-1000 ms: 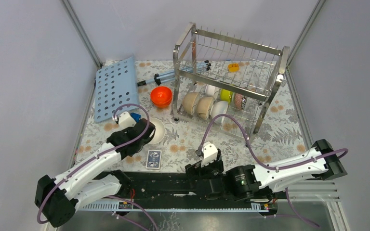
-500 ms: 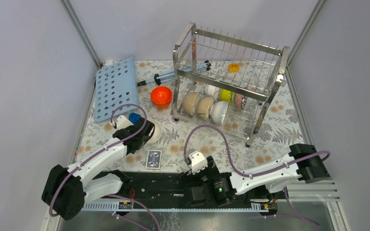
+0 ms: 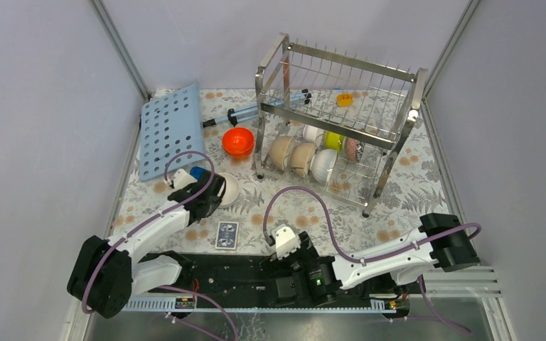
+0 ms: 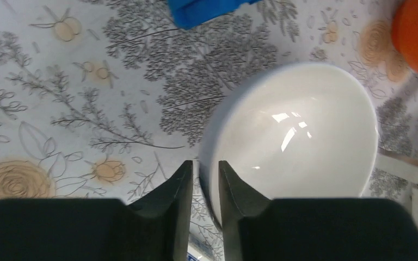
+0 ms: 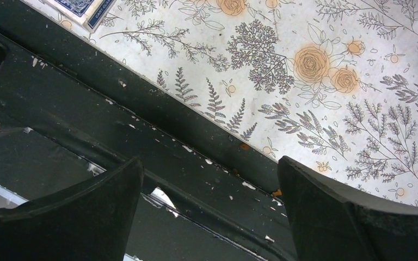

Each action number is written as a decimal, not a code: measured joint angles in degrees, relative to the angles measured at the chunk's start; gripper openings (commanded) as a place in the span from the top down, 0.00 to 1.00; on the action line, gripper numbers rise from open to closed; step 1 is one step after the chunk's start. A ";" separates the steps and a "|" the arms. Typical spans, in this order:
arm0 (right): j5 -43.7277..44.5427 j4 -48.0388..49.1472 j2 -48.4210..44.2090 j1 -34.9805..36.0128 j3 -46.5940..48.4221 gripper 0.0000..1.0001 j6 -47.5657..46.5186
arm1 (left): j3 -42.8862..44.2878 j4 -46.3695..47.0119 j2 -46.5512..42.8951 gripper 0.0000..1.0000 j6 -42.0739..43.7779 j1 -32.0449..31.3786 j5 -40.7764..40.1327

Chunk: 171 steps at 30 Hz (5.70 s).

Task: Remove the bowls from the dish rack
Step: Place the bowl at the center of the board, then pick up the bowl from the dish rack.

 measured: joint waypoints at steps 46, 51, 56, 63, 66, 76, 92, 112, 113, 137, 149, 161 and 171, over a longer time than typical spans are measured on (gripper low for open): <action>-2.99 52.89 -26.82 -48.24 -28.11 0.28 -21.29 | 1.86 26.95 -15.08 0.01 30.18 0.00 31.10; -4.13 60.61 -25.42 -51.45 -31.50 0.33 -23.82 | 1.97 30.21 -13.42 0.01 32.85 0.00 31.69; -8.35 67.28 -23.69 -56.19 -33.51 0.37 -24.68 | 1.97 34.67 -11.45 0.01 34.14 0.00 32.61; -17.29 73.42 -21.90 -61.77 -35.93 0.42 -23.80 | 1.92 37.31 -9.40 0.01 34.49 0.00 34.23; -20.70 75.45 -20.94 -63.69 -36.06 0.48 -22.80 | 1.86 38.16 -9.42 0.01 34.47 0.00 34.84; -29.55 80.11 -17.62 -67.84 -38.07 0.49 -18.05 | -1.11 40.30 -11.43 0.01 33.79 0.00 36.41; -37.68 89.35 -14.93 -70.55 -40.76 0.81 -13.86 | -3.10 42.75 -11.47 0.01 32.13 0.00 38.38; -43.65 96.17 -15.41 -74.51 -43.95 1.00 -13.09 | -3.65 42.69 -12.20 0.01 31.93 0.00 38.34; -43.87 96.17 -15.63 -74.75 -44.02 1.00 -12.94 | -3.65 42.69 -12.22 0.01 31.93 0.00 38.32; -49.53 109.37 -12.50 -80.26 -48.50 1.00 -0.50 | -4.61 42.73 -12.57 0.01 31.89 0.00 38.25; -52.63 109.00 -15.61 -80.56 -48.33 1.00 3.04 | -4.61 42.71 -12.87 0.01 31.89 0.00 38.05; -55.28 101.63 -21.57 -80.70 -47.32 1.00 3.43 | -4.61 42.73 -13.29 0.01 31.87 0.00 38.07; -59.49 93.00 -29.29 -80.94 -46.38 1.00 2.45 | -4.61 42.14 -14.97 0.01 31.89 0.00 38.05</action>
